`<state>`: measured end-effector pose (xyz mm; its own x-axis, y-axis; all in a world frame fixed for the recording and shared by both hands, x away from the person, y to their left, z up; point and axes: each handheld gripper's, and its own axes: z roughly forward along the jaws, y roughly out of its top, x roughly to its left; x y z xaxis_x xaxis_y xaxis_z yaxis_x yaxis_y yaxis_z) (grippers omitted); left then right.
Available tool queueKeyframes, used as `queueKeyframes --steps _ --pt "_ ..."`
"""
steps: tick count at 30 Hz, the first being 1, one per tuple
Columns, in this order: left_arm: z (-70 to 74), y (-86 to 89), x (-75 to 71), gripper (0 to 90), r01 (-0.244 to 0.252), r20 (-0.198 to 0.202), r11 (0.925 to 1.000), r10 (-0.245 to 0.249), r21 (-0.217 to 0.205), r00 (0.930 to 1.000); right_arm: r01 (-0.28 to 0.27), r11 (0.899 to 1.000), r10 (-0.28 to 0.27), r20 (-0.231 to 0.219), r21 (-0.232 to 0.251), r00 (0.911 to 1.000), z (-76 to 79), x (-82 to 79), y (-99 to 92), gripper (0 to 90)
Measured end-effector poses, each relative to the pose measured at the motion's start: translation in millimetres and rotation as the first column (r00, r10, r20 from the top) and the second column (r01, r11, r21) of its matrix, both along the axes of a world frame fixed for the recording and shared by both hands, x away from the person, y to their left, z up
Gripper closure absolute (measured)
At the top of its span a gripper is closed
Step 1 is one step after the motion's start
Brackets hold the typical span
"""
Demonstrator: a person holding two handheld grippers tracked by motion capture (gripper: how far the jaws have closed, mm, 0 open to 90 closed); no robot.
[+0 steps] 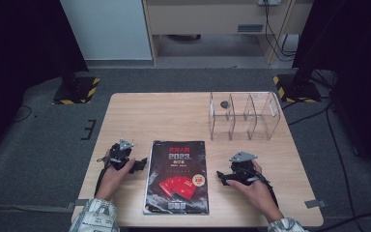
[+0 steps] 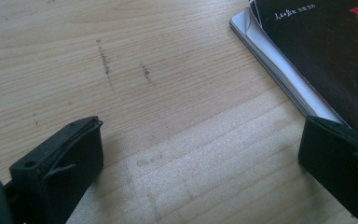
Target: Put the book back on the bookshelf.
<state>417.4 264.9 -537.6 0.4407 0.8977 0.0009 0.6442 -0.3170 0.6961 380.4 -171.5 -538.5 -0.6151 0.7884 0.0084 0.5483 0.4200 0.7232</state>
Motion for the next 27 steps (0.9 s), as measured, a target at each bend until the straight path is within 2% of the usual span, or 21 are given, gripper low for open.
queueKeyframes --steps 5,8,10,14,19,21,23,25,26,27 --pt "0.0 0.0 -0.3 0.0 0.002 0.0 1.0 -0.002 0.0 1.0 0.0 1.0 0.0 0.001 0.0 1.0 0.0 0.0 0.0 11.7" --pt "0.3 1.7 -3.9 0.0 0.032 0.0 0.9995 -0.032 -0.003 0.9995 0.001 1.0 -0.001 0.002 0.0 1.0 -0.2 0.1 0.1 11.7" --pt "0.8 2.9 -4.4 0.4 0.035 0.001 0.9994 -0.035 -0.004 0.9994 0.002 1.0 -0.002 0.002 0.0 1.0 -0.2 0.1 0.1 11.7" --pt "4.1 5.9 -3.4 7.1 0.02 0.002 0.9997 -0.02 -0.017 0.9998 0.001 1.0 -0.001 0.002 0.0 1.0 -0.1 0.2 0.1 11.7" --pt "10.6 4.4 -10.1 11.4 0.015 0.011 0.9997 -0.014 -0.02 0.9998 0.007 1.0 -0.007 0.005 0.001 1.0 -0.1 -0.2 0.3 12.3" --pt "12.3 3.6 -11.9 13.1 0.006 0.0 0.9995 -0.006 -0.031 1.0 0.001 1.0 -0.001 0.003 0.004 1.0 0.2 -0.9 0.3 14.1" --pt "13.0 2.3 -12.2 14.3 0.005 -0.007 0.9988 -0.006 -0.048 1.0 -0.003 1.0 0.002 0.01 0.007 0.9999 1.4 -1.3 0.2 23.2" --pt "15.1 0.0 -13.0 18.0 0.015 -0.007 0.9978 -0.016 -0.065 0.9999 -0.008 0.998 0.006 0.024 0.054 0.9997 8.0 -1.9 1.5 26.3" --pt "16.2 -0.7 -13.6 19.6 0.019 -0.007 0.9972 -0.02 -0.072 0.9998 -0.028 0.996 0.024 0.055 0.088 0.9982 14.6 -3.5 5.6 36.1" --pt "17.7 -2.0 -14.7 19.6 0.023 -0.007 0.9962 -0.024 -0.084 0.9997 -0.028 0.996 0.024 0.055 0.088 0.9982 14.6 -3.5 5.6 36.1"
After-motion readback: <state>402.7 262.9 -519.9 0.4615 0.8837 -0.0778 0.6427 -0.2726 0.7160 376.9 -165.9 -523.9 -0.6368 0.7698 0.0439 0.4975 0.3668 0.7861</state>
